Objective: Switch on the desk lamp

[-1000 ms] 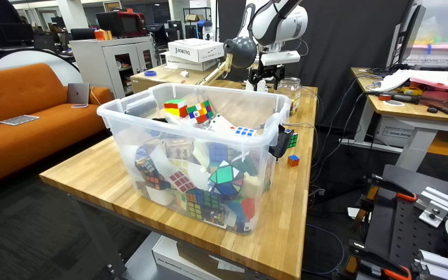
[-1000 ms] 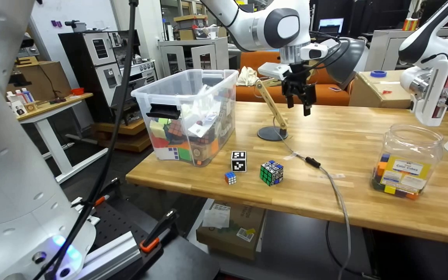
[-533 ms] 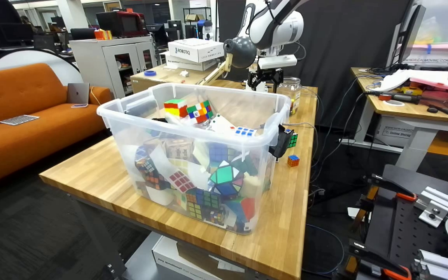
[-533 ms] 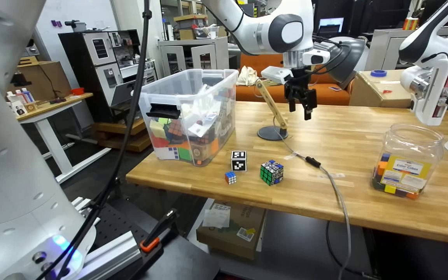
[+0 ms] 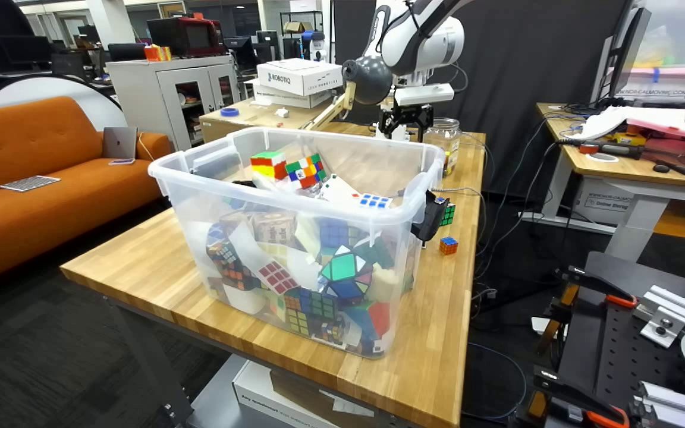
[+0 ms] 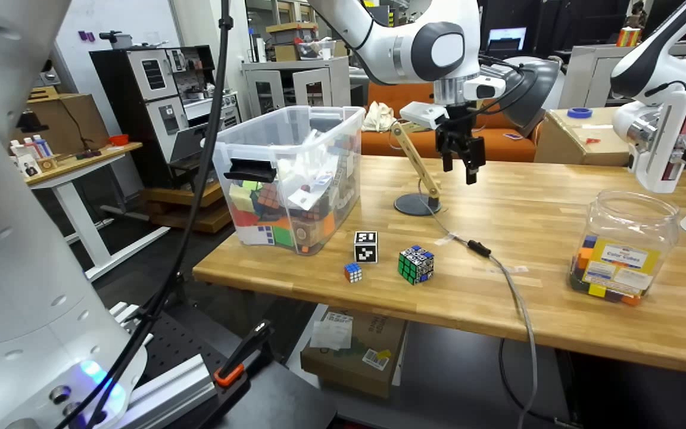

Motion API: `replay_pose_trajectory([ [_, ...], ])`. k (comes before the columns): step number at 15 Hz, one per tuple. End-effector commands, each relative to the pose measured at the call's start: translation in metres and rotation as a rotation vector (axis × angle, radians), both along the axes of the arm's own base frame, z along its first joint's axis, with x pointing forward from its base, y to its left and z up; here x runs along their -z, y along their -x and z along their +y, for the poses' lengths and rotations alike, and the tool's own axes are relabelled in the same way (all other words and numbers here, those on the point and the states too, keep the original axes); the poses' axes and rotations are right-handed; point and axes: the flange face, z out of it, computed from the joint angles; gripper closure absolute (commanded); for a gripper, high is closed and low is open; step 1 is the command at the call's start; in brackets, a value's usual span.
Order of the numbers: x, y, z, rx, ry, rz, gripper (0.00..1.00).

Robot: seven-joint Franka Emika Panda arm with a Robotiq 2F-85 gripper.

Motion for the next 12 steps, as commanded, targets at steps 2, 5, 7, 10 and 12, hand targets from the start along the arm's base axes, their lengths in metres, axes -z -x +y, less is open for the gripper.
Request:
replay_pose_trajectory([
  [2, -0.002, -0.014, -0.014, 0.155, -0.019, -0.019, 0.00],
  [5, 0.001, -0.021, -0.025, 0.297, -0.059, -0.023, 0.00],
  [7, 0.006, -0.026, -0.032, 0.369, -0.072, -0.021, 0.00],
  [10, 0.017, -0.032, -0.042, 0.416, -0.067, -0.010, 0.00],
  [12, 0.025, -0.033, -0.049, 0.400, -0.073, 0.007, 0.00],
])
